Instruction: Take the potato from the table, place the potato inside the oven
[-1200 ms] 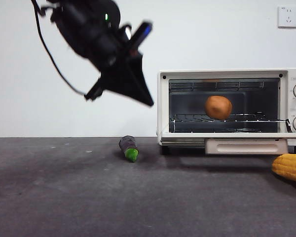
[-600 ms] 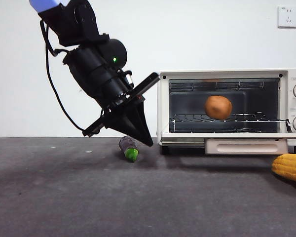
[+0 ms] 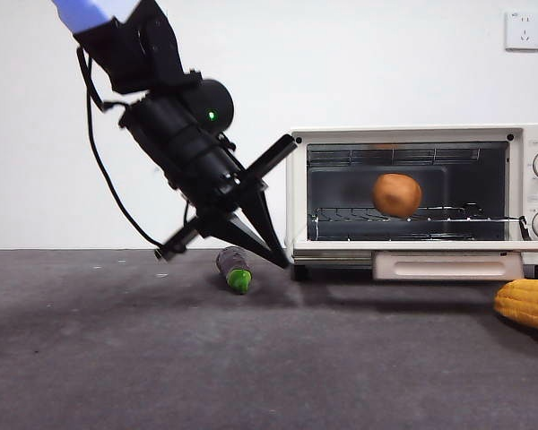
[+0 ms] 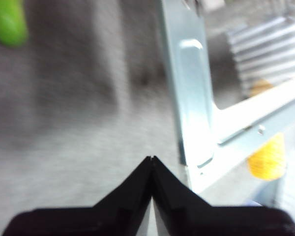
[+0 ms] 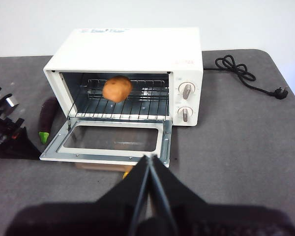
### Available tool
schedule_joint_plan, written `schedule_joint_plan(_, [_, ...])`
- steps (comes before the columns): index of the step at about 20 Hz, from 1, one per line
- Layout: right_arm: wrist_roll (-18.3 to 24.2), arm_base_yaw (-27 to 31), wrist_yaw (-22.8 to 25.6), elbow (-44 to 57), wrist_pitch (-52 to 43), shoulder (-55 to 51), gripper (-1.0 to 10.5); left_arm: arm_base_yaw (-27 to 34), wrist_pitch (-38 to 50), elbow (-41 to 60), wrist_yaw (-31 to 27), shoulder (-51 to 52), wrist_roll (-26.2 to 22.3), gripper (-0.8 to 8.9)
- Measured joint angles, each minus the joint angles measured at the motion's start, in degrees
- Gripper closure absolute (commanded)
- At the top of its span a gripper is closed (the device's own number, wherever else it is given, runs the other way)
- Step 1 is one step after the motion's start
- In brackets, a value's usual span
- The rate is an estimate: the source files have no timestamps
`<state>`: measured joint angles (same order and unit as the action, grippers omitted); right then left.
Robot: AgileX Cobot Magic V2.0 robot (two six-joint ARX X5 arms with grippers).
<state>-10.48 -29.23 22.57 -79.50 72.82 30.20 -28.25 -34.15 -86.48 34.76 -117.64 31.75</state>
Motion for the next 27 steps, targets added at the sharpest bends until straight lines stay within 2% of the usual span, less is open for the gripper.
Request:
schedule_joint_plan(2, [0.00, 0.00, -0.02, -0.02, 0.66, -0.02, 9.5, -0.15, 0.39, 0.00, 3.54, -2.69, 0.68, 8.22])
schedule_joint_plan(5, [0.00, 0.00, 0.00, -0.02, 1.97, -0.02, 9.5, -0.24, 0.68, 0.26, 3.91, -4.24, 0.92, 8.22])
schedule_joint_plan(12, [0.00, 0.00, 0.00, -0.04, 2.34, -0.02, 9.5, 0.90, 3.54, 0.26, 11.13, -4.24, 1.33, 8.22])
schedule_joint_plan(21, [-0.02, 0.00, 0.00, -0.04, 2.14, -0.02, 9.5, 1.27, 5.51, 0.31, 14.14, -4.24, 1.88, 8.22])
schedule_joint_plan(27, [0.00, 0.00, 0.00, -0.04, 0.83, -0.02, 9.5, 1.64, 11.13, 0.39, 18.38, -4.24, 5.64, 8.22])
